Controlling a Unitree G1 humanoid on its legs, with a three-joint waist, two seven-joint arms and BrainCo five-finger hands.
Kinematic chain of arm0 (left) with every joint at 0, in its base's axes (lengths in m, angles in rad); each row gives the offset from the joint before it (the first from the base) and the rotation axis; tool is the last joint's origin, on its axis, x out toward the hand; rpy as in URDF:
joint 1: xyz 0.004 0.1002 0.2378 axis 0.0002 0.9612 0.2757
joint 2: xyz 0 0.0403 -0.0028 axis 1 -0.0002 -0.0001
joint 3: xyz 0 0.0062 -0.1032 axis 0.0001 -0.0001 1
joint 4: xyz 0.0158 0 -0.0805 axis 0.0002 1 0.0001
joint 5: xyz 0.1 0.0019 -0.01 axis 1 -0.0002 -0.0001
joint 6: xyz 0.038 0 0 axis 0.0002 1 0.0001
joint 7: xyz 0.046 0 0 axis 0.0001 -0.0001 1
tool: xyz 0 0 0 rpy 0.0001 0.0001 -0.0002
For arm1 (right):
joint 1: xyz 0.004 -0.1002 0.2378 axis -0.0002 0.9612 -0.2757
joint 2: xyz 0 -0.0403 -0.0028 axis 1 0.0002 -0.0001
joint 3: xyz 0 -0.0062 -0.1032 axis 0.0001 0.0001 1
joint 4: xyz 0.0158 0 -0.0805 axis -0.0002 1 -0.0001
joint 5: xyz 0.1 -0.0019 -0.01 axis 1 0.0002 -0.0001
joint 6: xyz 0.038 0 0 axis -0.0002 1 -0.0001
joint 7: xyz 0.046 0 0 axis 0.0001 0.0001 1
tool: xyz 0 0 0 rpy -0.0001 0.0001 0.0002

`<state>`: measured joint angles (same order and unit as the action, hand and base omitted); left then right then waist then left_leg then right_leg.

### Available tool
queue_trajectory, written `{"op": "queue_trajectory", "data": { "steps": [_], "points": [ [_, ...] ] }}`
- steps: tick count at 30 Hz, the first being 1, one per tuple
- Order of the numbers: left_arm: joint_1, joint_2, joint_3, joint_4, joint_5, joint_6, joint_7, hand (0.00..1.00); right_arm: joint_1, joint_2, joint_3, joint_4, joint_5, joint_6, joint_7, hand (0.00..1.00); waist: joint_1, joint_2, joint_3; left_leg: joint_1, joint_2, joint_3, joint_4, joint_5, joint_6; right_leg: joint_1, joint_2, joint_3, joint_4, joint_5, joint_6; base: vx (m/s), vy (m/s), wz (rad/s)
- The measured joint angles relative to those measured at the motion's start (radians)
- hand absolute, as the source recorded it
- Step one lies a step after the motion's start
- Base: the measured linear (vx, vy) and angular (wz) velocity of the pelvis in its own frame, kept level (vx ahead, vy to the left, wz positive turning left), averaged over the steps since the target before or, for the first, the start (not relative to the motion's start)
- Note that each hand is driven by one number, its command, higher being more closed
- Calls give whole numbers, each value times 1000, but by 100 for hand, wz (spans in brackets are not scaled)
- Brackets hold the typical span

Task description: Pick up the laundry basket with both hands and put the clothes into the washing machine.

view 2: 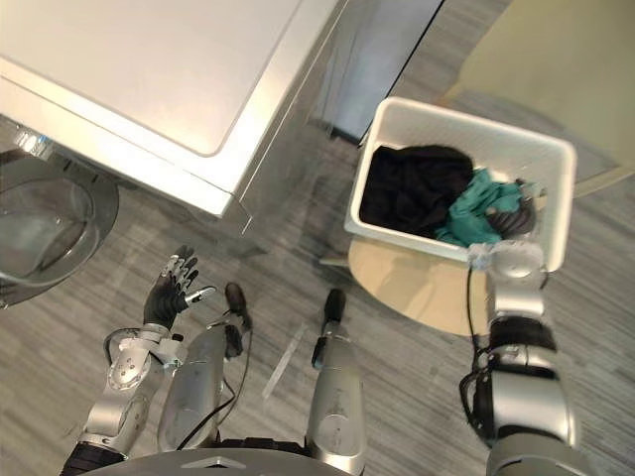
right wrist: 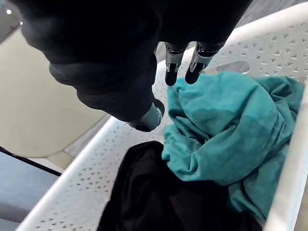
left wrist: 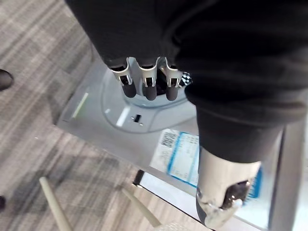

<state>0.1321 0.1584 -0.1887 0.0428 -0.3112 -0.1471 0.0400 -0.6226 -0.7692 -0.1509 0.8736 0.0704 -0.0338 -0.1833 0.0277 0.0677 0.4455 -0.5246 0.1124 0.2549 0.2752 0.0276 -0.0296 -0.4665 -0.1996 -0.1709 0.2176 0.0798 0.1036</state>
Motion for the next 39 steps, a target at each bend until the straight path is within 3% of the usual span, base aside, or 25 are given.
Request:
{"op": "queue_trajectory", "data": {
  "steps": [1,5,9,22,29,34,39],
  "points": [
    [-2,0,-10,10,0,-4,1,0,-66,-43,19,66,-3,11,-3,0,4,14,7,-15,-18,-8,-50,37,4,-28,-8,-5,-7,10,4,-16,4,24],
    [-29,-24,-23,7,-2,-8,23,0,-182,-84,47,117,-38,20,-34,0,28,29,16,-20,-34,-5,-169,128,6,-79,-11,-15,-14,27,-3,-3,-27,11],
    [-71,-70,-41,-29,-20,-15,46,0,-267,-86,123,81,-34,19,-69,0,33,29,17,-24,-33,6,-228,161,2,-127,-14,-23,30,12,-4,-4,-46,5],
    [-127,-123,-87,-71,-60,-26,62,0,-366,-88,366,11,-30,22,-89,0,30,27,18,-56,3,44,-188,144,5,-160,-25,-61,119,-45,-20,24,-40,7],
    [-128,-122,-95,-67,-60,-26,61,0,-396,-77,498,129,-39,39,-44,0,30,27,18,-88,35,62,-139,131,5,-165,-24,-88,152,-68,-30,-28,-54,11],
    [-129,-120,-99,-59,-59,-25,62,0,-402,-39,563,199,-45,38,-35,0,37,26,17,-97,41,83,-155,157,-1,-189,-23,-88,164,-72,-29,-8,-53,4],
    [-131,-122,-98,-48,-60,-25,62,0,-402,-38,617,243,-117,38,-11,0,37,25,16,-107,41,76,-157,164,-2,-207,-27,-92,193,-89,-32,4,-48,4]
  ]
}}
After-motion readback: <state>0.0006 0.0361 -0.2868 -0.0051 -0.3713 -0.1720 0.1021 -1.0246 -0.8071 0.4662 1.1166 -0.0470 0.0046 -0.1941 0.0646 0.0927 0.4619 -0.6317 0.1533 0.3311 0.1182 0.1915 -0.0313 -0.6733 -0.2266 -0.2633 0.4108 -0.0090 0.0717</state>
